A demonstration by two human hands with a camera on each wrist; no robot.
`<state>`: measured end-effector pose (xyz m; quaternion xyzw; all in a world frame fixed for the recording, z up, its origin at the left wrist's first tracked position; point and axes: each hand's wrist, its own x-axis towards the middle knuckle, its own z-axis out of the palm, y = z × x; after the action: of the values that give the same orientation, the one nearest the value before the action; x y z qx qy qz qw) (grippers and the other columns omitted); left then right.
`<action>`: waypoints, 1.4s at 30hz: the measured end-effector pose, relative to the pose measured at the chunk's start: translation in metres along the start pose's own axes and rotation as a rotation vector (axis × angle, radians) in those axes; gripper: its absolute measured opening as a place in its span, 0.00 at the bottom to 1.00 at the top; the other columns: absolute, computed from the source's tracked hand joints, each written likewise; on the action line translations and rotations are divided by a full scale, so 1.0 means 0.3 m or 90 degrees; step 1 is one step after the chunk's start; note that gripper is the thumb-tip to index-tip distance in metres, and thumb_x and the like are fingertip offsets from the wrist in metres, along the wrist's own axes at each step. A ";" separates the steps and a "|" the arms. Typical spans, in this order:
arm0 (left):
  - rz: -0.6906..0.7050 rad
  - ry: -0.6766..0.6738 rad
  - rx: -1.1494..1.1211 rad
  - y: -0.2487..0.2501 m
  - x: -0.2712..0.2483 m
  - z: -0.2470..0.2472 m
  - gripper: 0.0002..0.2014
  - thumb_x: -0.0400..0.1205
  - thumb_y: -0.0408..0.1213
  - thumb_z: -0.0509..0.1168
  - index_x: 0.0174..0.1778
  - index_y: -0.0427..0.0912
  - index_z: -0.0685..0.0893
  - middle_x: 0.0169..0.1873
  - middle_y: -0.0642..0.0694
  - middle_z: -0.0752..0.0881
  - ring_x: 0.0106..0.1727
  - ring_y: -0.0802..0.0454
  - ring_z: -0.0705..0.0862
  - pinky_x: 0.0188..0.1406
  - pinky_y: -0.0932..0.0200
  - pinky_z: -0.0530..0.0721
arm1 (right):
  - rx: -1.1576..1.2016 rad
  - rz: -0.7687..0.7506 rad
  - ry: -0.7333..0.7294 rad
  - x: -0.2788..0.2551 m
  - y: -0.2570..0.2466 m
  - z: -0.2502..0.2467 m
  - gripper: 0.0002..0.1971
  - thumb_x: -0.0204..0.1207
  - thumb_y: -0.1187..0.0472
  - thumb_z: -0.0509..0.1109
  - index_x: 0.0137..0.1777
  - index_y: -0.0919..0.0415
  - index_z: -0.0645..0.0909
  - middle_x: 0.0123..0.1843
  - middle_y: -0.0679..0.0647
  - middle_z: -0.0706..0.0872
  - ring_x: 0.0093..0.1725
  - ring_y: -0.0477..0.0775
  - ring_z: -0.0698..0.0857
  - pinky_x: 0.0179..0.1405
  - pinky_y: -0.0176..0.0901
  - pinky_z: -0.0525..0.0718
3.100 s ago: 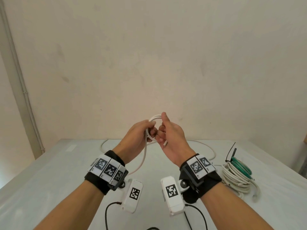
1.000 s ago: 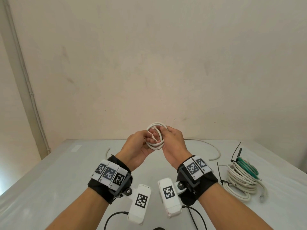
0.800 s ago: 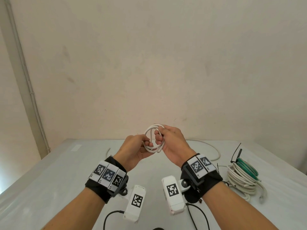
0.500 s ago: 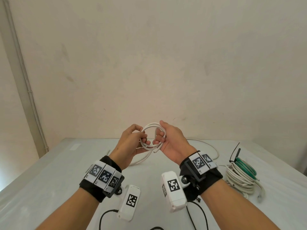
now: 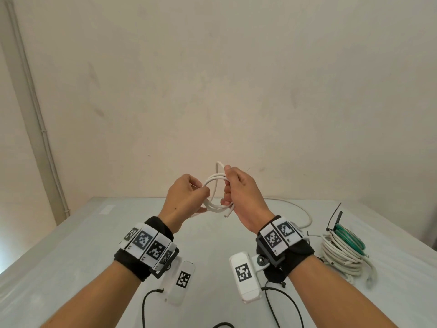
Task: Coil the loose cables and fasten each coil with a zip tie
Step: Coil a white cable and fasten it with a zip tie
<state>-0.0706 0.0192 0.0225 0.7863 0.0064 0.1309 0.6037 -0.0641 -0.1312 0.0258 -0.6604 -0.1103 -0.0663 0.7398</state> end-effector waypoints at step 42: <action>0.182 -0.077 -0.272 0.069 0.018 0.003 0.07 0.77 0.35 0.65 0.40 0.35 0.87 0.38 0.40 0.79 0.40 0.48 0.76 0.49 0.51 0.80 | 0.143 0.284 -0.127 -0.005 -0.049 0.026 0.33 0.81 0.27 0.60 0.56 0.61 0.69 0.59 0.80 0.88 0.57 0.79 0.90 0.66 0.70 0.87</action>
<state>-0.0682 0.0137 0.0429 0.6404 -0.1685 0.1660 0.7307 -0.0698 -0.1252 0.0404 -0.5851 -0.0413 0.1765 0.7905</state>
